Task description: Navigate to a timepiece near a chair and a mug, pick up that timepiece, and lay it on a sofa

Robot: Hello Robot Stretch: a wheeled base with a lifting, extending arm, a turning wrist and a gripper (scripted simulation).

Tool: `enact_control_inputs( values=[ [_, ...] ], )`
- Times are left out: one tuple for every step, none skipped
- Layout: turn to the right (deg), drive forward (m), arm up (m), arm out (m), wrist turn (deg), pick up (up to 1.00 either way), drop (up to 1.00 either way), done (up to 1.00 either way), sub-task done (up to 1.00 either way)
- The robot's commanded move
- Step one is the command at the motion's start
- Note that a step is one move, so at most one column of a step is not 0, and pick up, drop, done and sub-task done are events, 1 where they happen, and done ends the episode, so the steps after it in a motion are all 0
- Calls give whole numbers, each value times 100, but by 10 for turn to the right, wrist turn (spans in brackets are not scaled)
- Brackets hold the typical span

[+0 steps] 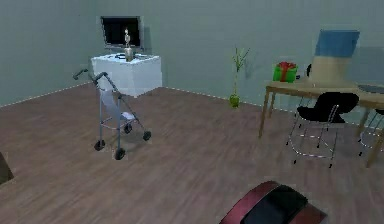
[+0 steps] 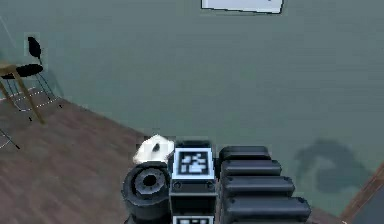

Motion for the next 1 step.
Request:
enact_control_inputs(
  values=[
    [0,100,0,0,0,0,0,0,0]
  ],
)
